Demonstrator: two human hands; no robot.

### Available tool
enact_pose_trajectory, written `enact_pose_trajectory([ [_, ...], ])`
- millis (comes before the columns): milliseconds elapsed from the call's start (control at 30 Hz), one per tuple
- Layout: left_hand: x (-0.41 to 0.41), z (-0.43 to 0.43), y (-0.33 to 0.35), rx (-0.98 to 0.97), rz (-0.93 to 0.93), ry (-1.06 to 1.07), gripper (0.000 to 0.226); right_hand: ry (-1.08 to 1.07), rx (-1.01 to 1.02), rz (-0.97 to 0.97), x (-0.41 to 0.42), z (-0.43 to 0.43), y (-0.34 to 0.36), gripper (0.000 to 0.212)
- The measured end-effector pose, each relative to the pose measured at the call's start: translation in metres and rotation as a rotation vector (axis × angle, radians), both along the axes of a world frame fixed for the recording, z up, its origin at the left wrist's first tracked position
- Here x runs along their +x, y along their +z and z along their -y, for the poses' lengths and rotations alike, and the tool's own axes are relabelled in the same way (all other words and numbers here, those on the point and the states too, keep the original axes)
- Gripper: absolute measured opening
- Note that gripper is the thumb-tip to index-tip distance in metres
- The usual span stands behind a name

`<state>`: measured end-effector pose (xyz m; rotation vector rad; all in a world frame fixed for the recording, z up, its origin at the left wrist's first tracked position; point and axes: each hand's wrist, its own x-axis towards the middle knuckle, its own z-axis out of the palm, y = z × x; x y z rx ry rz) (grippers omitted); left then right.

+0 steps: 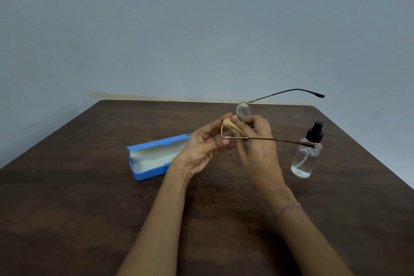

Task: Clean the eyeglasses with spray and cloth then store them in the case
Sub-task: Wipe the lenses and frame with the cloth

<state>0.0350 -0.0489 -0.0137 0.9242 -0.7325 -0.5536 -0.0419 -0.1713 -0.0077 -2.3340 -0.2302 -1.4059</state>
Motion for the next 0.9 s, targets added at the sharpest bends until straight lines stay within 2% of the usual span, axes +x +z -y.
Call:
enact_pose_trajectory([
  [200, 0.0042, -0.0025, -0.0011, -0.005, 0.005, 0.043, 0.060, -0.051, -0.015, -0.036, -0.0013, -0.0041, -0.0001, 0.027],
  [433, 0.0033, -0.0010, -0.0026, 0.019, -0.016, 0.016, 0.060, 0.061, 0.001, 0.005, -0.0027, -0.0038, 0.0003, 0.028],
  [533, 0.0039, -0.0025, -0.0007, -0.020, -0.020, 0.047, 0.061, 0.148, 0.050, 0.003, -0.0050, -0.0021, 0.0017, 0.020],
  [633, 0.0046, -0.0033, -0.0001, -0.041, -0.039, 0.046, 0.062, 0.108, 0.086, -0.009, -0.0060, 0.0011, 0.0038, 0.015],
  [767, 0.0006, 0.0015, -0.0011, 0.026, -0.009, -0.004, 0.061, 0.004, 0.104, 0.000, -0.0056, 0.0010, 0.0037, 0.024],
  [900, 0.0028, -0.0020, 0.0008, -0.034, -0.027, 0.053, 0.061, 0.142, 0.061, -0.021, -0.0057, -0.0050, 0.0020, 0.028],
])
